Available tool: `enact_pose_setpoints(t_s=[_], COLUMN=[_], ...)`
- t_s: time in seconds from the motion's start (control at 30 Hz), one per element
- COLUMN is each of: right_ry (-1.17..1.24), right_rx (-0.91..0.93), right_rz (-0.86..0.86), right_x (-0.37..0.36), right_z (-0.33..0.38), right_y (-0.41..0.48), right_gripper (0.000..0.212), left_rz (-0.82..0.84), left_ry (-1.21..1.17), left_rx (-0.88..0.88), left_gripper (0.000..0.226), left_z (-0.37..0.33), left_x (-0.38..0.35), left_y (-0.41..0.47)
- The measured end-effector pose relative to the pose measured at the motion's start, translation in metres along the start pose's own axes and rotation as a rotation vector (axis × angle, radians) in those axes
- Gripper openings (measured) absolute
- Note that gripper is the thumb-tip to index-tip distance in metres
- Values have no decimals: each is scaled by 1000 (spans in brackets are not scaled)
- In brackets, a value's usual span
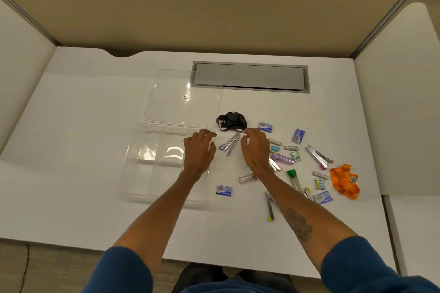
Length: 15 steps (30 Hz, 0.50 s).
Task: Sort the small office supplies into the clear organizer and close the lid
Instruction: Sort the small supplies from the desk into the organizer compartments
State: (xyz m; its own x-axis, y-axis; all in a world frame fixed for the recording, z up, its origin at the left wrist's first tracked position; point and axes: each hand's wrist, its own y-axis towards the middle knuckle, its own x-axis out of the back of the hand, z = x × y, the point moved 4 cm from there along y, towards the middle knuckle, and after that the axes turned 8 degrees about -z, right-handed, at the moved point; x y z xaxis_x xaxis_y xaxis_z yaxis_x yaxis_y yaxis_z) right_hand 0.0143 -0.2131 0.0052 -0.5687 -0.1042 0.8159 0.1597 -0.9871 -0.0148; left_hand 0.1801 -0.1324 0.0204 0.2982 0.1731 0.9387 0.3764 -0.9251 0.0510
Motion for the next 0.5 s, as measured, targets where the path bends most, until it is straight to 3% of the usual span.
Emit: enact_pose_setpoints(t_s=[0.2,0.3,0.5], right_ry=[-307,-394,-460], right_rx=[-140,-123,-85], right_rz=[-48,-36,41], right_x=[37,43,33], right_z=[-80,-96,-99], right_y=[8,6,0], right_gripper=[26,31,41], left_rz=[144,189,241], left_ry=[66,85,98], left_rx=[-259,-371,-411], left_gripper=[43,49,49], left_z=[-67,-89,-107], left_x=[-41,-60,-79], left_y=[20,26,39])
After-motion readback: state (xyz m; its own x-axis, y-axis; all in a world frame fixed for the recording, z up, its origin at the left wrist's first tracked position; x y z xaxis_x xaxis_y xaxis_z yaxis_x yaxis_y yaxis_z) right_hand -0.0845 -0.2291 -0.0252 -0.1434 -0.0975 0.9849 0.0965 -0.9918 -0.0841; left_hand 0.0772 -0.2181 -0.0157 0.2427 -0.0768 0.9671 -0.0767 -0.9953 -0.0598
